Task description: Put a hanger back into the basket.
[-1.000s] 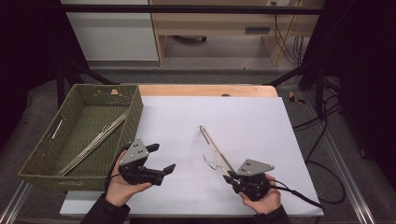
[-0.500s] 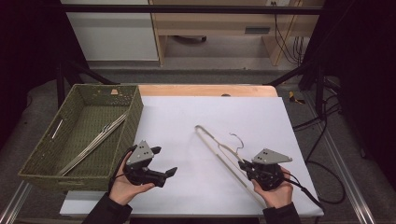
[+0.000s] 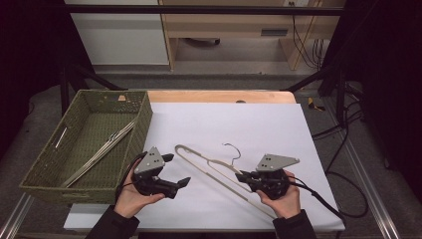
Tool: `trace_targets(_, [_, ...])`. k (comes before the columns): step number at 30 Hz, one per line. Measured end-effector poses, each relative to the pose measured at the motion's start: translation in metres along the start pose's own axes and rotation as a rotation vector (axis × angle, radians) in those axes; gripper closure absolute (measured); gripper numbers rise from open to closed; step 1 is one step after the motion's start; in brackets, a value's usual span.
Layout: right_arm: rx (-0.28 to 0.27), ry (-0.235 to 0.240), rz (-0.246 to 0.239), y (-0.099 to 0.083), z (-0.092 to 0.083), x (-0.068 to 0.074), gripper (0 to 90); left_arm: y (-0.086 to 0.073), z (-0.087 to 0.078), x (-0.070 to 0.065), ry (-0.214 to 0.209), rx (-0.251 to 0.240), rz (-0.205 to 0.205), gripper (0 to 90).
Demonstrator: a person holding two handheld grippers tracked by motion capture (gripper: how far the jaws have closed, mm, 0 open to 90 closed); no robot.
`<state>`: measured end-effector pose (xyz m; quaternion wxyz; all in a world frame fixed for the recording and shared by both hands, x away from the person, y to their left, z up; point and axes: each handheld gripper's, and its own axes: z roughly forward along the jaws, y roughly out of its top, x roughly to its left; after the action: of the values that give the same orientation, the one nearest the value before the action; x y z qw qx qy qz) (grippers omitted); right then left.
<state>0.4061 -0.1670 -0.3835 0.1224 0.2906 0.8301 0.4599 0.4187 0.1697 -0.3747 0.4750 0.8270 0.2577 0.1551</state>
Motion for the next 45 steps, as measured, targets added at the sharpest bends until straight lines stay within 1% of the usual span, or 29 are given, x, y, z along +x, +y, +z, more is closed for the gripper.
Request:
trace_targets(1, [0.003,0.023,-0.005,0.003,0.004,0.002,86.8,0.001,0.001,0.000,-0.004,-0.003,0.002,10.3])
trace_targets(3, [0.009,0.051,-0.015,0.005,0.009,0.004,86.8,0.004,0.003,-0.001,-0.013,0.000,0.016,10.5])
trace_targets(5, [0.014,0.071,-0.024,0.007,0.015,0.007,86.7,0.005,0.007,-0.001,-0.023,0.003,0.020,11.4])
trace_targets(7, [0.021,0.087,-0.033,0.009,0.018,0.009,86.7,0.005,0.012,-0.001,-0.039,0.015,0.031,14.7])
trace_targets(9, [0.022,0.106,-0.044,0.009,0.019,0.011,86.8,0.004,0.018,-0.002,-0.064,0.029,0.041,18.3])
trace_targets(10, [0.019,0.119,-0.043,0.009,0.020,0.012,86.7,0.005,0.020,-0.003,-0.067,0.032,0.052,19.5])
trace_targets(13, [0.015,0.158,-0.048,0.008,0.022,0.014,86.8,0.007,0.028,-0.006,-0.106,0.051,0.079,26.0])
trace_targets(15, [0.016,0.170,-0.053,0.008,0.022,0.016,86.8,0.007,0.032,-0.009,-0.134,0.069,0.089,32.2])
trace_targets(17, [0.018,0.182,-0.057,0.008,0.022,0.017,86.8,0.006,0.036,-0.012,-0.148,0.102,0.101,37.0])
trace_targets(18, [0.021,0.196,-0.059,0.008,0.023,0.018,86.8,0.006,0.038,-0.012,-0.162,0.114,0.104,40.7])
trace_targets(20, [0.025,0.215,-0.063,0.008,0.023,0.019,86.8,0.005,0.040,-0.013,-0.171,0.124,0.111,44.9])
trace_targets(21, [0.027,0.223,-0.067,0.008,0.024,0.019,86.8,0.005,0.041,-0.013,-0.181,0.136,0.117,50.7])
trace_targets(22, [0.029,0.226,-0.070,0.008,0.024,0.020,86.8,0.004,0.041,-0.013,-0.189,0.146,0.118,53.5])
trace_targets(23, [0.031,0.230,-0.076,0.008,0.025,0.021,86.8,0.004,0.042,-0.013,-0.194,0.145,0.116,56.8])
trace_targets(24, [0.036,0.236,-0.078,0.009,0.026,0.022,86.8,0.003,0.042,-0.013,-0.206,0.149,0.115,61.7])
trace_targets(25, [0.041,0.239,-0.079,0.009,0.027,0.023,86.7,0.003,0.042,-0.013,-0.213,0.153,0.122,64.4])
trace_targets(26, [0.048,0.234,-0.080,0.009,0.027,0.024,86.7,0.003,0.042,-0.014,-0.212,0.161,0.135,65.4])
trace_targets(30, [0.049,0.237,-0.085,0.008,0.028,0.023,86.0,0.003,0.041,-0.016,-0.215,0.190,0.155,69.5])
trace_targets(31, [0.048,0.232,-0.086,0.008,0.028,0.024,85.1,0.003,0.041,-0.016,-0.217,0.195,0.157,70.5])
trace_targets(33, [0.042,0.199,-0.095,0.008,0.027,0.023,81.8,0.003,0.041,-0.018,-0.224,0.200,0.167,74.1])
trace_targets(34, [0.035,0.177,-0.104,0.008,0.027,0.023,79.9,0.003,0.040,-0.019,-0.237,0.206,0.163,76.0])
trace_targets(35, [0.037,0.159,-0.110,0.008,0.026,0.023,78.6,0.003,0.040,-0.020,-0.242,0.208,0.167,77.6])
trace_targets(38, [0.038,0.139,-0.122,0.008,0.026,0.023,76.1,0.003,0.040,-0.022,-0.251,0.216,0.165,79.0])
trace_targets(40, [0.039,0.122,-0.124,0.007,0.026,0.023,72.3,0.002,0.041,-0.023,-0.268,0.223,0.158,80.5])
trace_targets(41, [0.041,0.117,-0.124,0.007,0.027,0.023,70.3,0.002,0.041,-0.023,-0.268,0.223,0.158,81.4])
trace_targets(42, [0.045,0.111,-0.127,0.007,0.027,0.023,67.8,0.002,0.042,-0.025,-0.284,0.227,0.160,82.4])
trace_targets(43, [0.044,0.104,-0.131,0.006,0.028,0.023,66.3,0.002,0.042,-0.026,-0.290,0.226,0.155,82.9])
trace_targets(44, [0.047,0.096,-0.130,0.006,0.028,0.023,64.2,0.002,0.042,-0.028,-0.314,0.224,0.147,83.8])
trace_targets(45, [0.039,0.090,-0.130,0.006,0.029,0.022,59.7,0.002,0.042,-0.029,-0.324,0.221,0.143,85.3])
